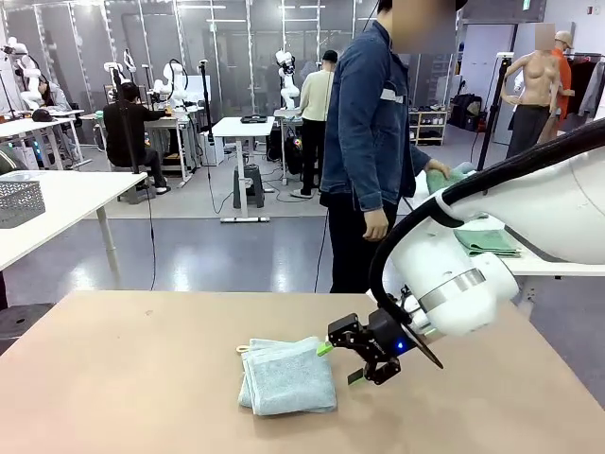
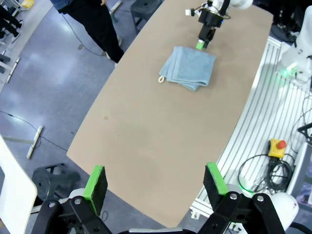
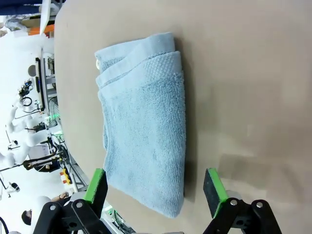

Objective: Fold the towels and place them in the basket.
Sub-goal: Place the folded Towel with hook on the right side of the table.

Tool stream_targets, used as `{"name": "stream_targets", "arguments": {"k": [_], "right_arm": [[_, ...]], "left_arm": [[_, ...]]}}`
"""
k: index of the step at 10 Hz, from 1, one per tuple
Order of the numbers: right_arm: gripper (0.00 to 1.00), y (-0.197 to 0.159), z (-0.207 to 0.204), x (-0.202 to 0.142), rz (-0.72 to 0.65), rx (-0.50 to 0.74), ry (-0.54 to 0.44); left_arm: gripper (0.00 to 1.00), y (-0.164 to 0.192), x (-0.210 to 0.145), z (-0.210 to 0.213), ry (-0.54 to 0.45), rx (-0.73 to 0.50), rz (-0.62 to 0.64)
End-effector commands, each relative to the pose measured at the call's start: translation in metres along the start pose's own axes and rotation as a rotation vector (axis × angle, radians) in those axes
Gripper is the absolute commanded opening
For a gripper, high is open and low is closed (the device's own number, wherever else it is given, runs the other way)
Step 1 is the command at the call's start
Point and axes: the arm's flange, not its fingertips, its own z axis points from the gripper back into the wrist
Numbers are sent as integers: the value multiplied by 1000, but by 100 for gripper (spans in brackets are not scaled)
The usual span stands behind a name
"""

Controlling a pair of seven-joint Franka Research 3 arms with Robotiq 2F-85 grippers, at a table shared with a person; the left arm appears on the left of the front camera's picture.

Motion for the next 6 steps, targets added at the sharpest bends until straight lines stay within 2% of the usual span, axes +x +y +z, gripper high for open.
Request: {"name": "stream_targets", "arguments": {"k": [1, 5, 6], "right_arm": [[100, -5, -19, 0, 31, 48, -6], [100, 1, -45, 0, 55, 91, 1], [84, 0, -48, 1, 42, 94, 7]], "left_arm": [[100, -1, 0, -1, -1, 5, -1], [100, -1, 0, -1, -1, 5, -1], [100, -1, 0, -1, -1, 5, -1]]}}
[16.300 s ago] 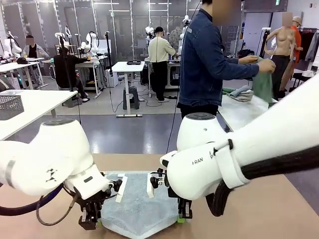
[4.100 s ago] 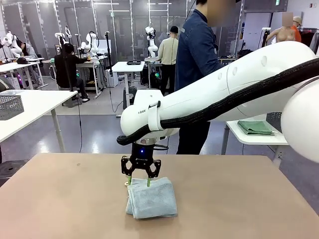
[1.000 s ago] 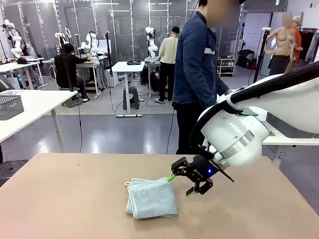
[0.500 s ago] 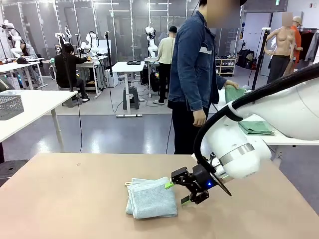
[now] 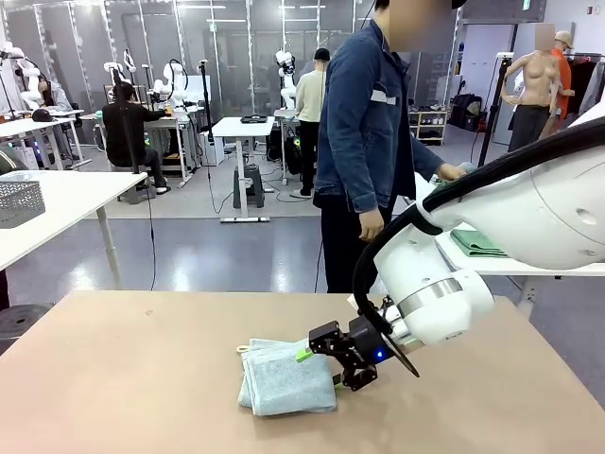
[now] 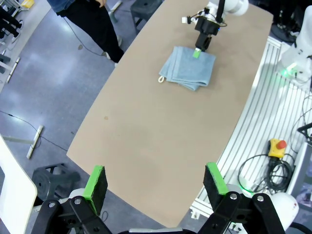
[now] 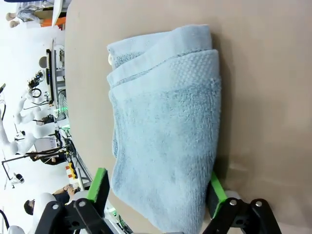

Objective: Fold the towels and place them in the basket.
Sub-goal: Place the folded Towel with hook on the right side of the table.

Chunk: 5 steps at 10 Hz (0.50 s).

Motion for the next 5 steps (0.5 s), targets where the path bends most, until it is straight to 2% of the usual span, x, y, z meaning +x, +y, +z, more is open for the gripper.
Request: {"name": "stream_targets", "arguments": {"k": [1, 2, 3, 5], "right_arm": [[54, -6, -14, 0, 14, 21, -17], [25, -6, -16, 1, 9, 17, -24], [0, -6, -19, 2, 0, 13, -27], [0, -4, -21, 1, -10, -5, -31]], "left_arm": [[100, -1, 0, -1, -1, 5, -1], [100, -1, 0, -1, -1, 5, -1], [100, -1, 0, -1, -1, 5, -1], [100, -1, 0, -1, -1, 5, -1]]}}
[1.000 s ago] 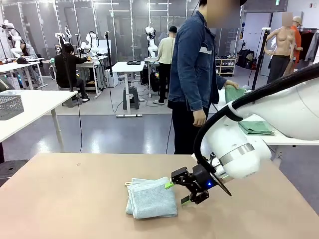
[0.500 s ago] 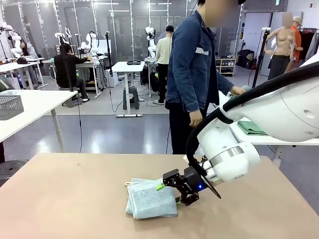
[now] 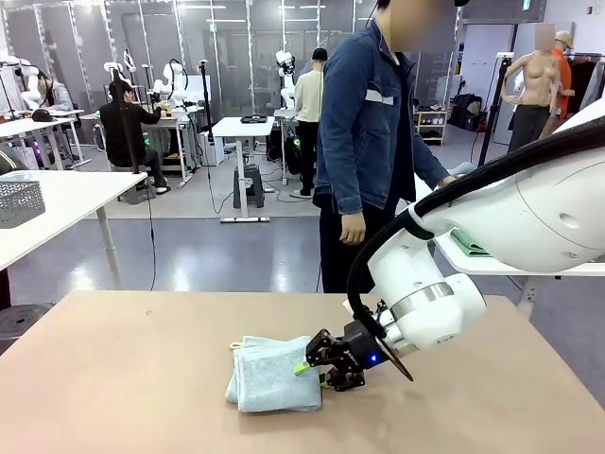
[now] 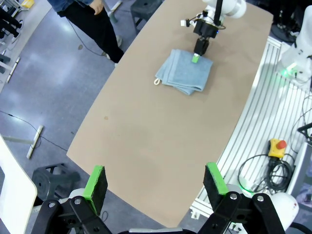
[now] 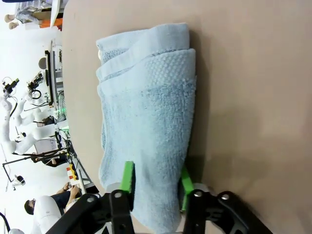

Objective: Fold the towels and place them in the basket.
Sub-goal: Place the folded Towel with hook on the right side of the table.

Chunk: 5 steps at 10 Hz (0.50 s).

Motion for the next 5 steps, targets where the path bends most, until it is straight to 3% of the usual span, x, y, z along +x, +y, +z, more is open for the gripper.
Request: {"name": "stream_targets", "arguments": {"k": [1, 5], "right_arm": [[2, 2, -7, -2, -6, -12, -36], [0, 19, -1, -7, -39, -90, -53]], "left_arm": [[100, -1, 0, -1, -1, 5, -1], [100, -1, 0, -1, -1, 5, -1]]}}
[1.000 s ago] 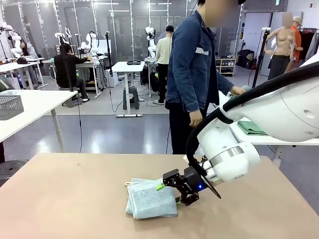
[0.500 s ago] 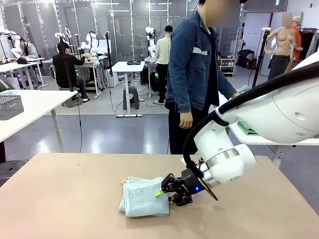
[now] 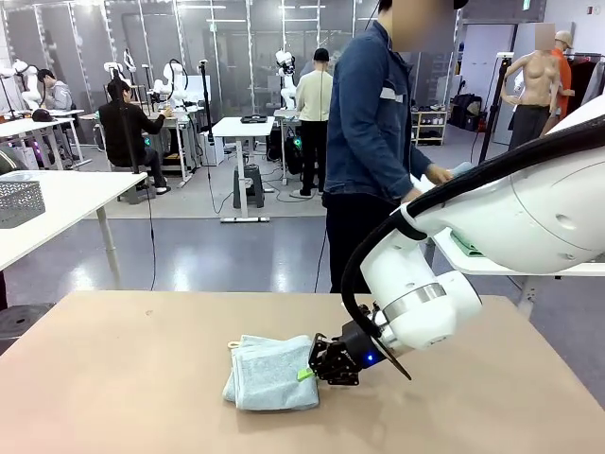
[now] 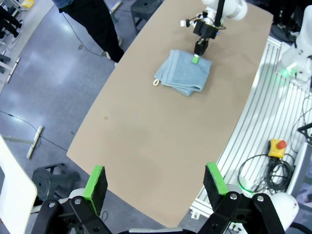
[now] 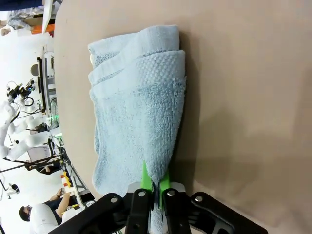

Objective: Fold the towels and place them in the basket.
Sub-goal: Place the folded Towel with hook on the right side of the table.

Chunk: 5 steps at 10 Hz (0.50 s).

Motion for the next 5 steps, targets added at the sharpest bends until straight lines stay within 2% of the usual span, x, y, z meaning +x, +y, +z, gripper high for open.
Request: {"name": "stream_targets", "arguments": {"k": [1, 2, 3, 5], "right_arm": [[0, 17, 3, -6, -35, -55, -5], [0, 23, -1, 0, -146, -110, 47], [0, 6, 1, -2, -8, -14, -6], [0, 6, 1, -2, -8, -14, -6]], "left_arm": [[100, -1, 0, -1, -1, 5, -1], [100, -1, 0, -1, -1, 5, -1], [100, -1, 0, -1, -1, 5, -1], [100, -1, 0, -1, -1, 5, -1]]}}
